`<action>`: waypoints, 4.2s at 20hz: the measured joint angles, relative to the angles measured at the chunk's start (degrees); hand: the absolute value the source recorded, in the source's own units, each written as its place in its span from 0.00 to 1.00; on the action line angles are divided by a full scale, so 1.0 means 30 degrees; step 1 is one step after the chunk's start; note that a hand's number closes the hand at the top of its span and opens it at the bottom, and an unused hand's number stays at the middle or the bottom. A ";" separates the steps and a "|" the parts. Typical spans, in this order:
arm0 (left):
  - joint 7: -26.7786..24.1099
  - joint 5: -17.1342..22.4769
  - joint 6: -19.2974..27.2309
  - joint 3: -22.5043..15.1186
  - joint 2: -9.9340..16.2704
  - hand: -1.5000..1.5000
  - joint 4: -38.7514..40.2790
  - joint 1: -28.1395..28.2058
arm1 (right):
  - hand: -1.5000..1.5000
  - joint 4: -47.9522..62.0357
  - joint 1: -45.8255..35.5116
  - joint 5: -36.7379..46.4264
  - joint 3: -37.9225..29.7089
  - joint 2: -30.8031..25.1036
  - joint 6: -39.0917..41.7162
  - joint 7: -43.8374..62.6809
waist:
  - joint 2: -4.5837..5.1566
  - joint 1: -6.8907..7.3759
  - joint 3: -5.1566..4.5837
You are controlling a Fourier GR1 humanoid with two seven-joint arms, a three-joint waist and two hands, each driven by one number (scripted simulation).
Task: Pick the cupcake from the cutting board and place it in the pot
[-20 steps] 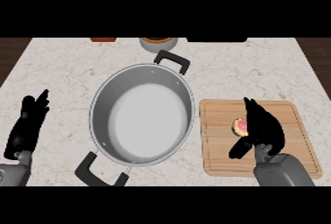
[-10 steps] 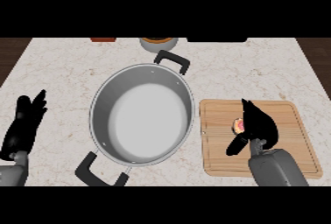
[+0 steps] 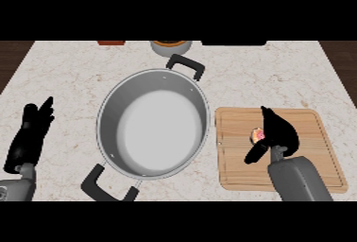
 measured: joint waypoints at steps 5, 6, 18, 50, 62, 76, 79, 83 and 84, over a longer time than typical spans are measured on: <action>0.0032 -0.0387 -0.0424 0.0444 -0.0282 0.50 -0.0253 0.0175 | 1.00 0.0405 0.0026 0.0117 -0.0233 0.0249 -0.0222 -0.0634 | -0.0001 0.0002 0.0000; 0.0204 -0.0381 -0.0509 0.0475 -0.0312 0.50 -0.0507 0.0272 | 1.00 0.0481 0.0360 0.0285 -0.0127 0.0123 -0.0615 -0.1212 | -0.0007 0.0008 -0.0004; -0.0330 -0.0777 -0.1047 0.1173 -0.0644 0.50 0.0071 0.0088 | 1.00 0.0026 0.0742 0.3106 0.0959 -0.0792 -0.2509 -0.3154 | -0.0026 -0.0050 -0.0014; -0.0457 -0.1214 -0.1109 0.1419 -0.0898 0.50 0.0268 0.0082 | 1.00 -2.1755 0.6127 1.3312 1.2076 -0.0071 -0.0956 0.0133 | -0.0090 -0.0041 -0.0098; -0.0301 -0.1374 -0.1339 0.1162 -0.1047 0.50 0.0613 -0.0784 | 1.00 -1.8202 -0.2771 0.9497 1.1282 0.2333 0.2153 0.4364 | 0.0053 0.0516 -0.0093; -0.0418 -0.1604 -0.1382 0.0903 -0.1305 0.50 0.0593 -0.1017 | 0.00 -0.8122 -0.8406 0.1085 0.8483 0.2523 -0.1295 0.6158 | 0.0115 0.0869 -0.0040; -0.0478 -0.1491 -0.1573 0.1012 -0.1192 0.50 0.0659 -0.1053 | 0.00 -0.6091 -0.8871 -0.0167 0.8727 0.2528 -0.3290 0.5952 | 0.0135 0.0912 -0.0028; -0.0711 -0.1570 -0.1391 0.1027 -0.1380 0.50 0.0812 -0.0881 | 0.00 -0.4742 -0.9176 -0.1329 0.8404 0.2541 -0.6562 0.5099 | 0.0153 0.0916 -0.0016; -0.0604 -0.1584 -0.1364 0.1057 -0.1364 0.50 0.0833 -0.1015 | 0.00 -0.4567 -0.9206 -0.1494 0.8180 0.2550 -0.7493 0.4812 | 0.0163 0.0885 -0.0010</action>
